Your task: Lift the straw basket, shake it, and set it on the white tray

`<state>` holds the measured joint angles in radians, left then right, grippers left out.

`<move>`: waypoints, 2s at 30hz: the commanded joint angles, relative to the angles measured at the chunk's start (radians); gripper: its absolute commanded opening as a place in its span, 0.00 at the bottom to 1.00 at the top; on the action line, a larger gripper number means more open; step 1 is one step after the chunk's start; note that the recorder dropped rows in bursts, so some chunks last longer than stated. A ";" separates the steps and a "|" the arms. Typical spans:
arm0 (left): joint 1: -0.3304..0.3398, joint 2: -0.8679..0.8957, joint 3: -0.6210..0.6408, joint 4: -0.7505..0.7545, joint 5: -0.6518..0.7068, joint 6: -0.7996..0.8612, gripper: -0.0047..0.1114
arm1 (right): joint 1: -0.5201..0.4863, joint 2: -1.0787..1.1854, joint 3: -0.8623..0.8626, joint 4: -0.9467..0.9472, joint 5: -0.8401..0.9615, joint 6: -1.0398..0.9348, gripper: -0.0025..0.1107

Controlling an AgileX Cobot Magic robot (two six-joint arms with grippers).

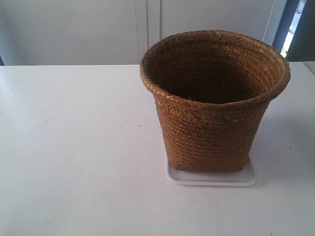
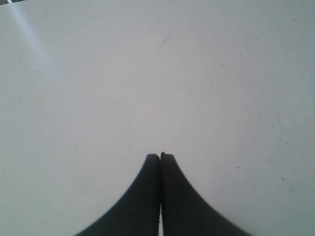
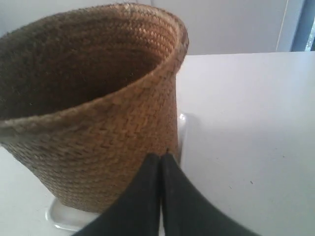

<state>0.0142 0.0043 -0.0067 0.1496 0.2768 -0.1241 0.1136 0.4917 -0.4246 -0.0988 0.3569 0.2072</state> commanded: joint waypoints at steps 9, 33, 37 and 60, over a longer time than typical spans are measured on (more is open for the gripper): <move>0.004 -0.004 0.007 -0.007 -0.007 -0.010 0.04 | -0.023 -0.232 0.302 -0.011 -0.105 -0.180 0.02; 0.004 -0.004 0.007 -0.007 -0.007 -0.010 0.04 | -0.027 -0.492 0.425 -0.002 -0.066 -0.178 0.02; 0.004 -0.004 0.007 -0.007 -0.007 -0.010 0.04 | -0.027 -0.492 0.425 -0.002 -0.066 -0.178 0.02; 0.004 -0.004 0.007 -0.007 -0.007 -0.010 0.04 | -0.027 -0.492 0.425 -0.002 -0.066 -0.178 0.02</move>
<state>0.0142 0.0043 -0.0067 0.1496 0.2768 -0.1241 0.0988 0.0060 -0.0051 -0.0984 0.2940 0.0369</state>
